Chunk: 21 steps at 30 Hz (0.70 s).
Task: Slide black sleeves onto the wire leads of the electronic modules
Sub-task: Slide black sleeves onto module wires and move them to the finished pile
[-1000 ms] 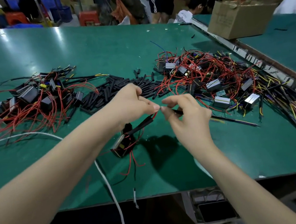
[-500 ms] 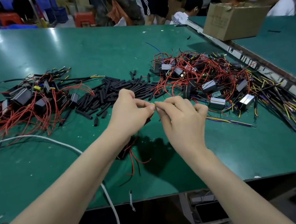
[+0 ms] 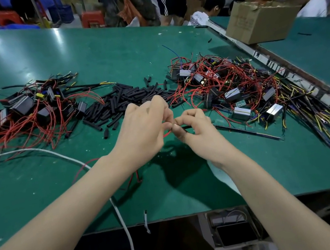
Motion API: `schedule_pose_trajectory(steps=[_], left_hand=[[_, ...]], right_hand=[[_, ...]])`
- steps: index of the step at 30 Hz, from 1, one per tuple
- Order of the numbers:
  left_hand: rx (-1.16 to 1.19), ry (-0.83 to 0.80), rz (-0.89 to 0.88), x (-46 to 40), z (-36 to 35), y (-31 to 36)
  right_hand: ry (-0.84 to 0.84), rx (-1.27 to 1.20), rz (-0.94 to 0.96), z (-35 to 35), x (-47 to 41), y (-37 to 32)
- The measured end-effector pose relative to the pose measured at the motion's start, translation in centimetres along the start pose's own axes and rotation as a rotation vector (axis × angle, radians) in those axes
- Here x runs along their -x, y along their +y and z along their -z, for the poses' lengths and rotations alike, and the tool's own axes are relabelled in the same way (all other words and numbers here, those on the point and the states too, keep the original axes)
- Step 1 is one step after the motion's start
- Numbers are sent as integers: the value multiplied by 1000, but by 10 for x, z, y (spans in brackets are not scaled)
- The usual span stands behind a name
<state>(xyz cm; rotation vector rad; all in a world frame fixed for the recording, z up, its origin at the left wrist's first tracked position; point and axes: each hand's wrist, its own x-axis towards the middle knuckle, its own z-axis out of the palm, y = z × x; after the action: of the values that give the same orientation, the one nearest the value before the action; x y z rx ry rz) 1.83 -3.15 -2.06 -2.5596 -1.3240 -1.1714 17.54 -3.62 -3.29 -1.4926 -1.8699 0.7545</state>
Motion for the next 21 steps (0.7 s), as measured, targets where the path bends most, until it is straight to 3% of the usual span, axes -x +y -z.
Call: schedule_pose_trajectory(steps=[3,5,8,16,21], left_hand=[[-27,-45,-30,1,0,0],[22,-61,55,1,-2,0],[174,-116,251,0,-5,0],[628,-245,674,-10,1,-3],[667,-429,826,-22,8,-14]], right_hand=[[-149,-38,0,7,-1,0],[-171,-125,4,9,1,-3],[-104,-123,17,8,1,-4],[152,176,196,3,4,-1],[204,298,348,4,5,3]])
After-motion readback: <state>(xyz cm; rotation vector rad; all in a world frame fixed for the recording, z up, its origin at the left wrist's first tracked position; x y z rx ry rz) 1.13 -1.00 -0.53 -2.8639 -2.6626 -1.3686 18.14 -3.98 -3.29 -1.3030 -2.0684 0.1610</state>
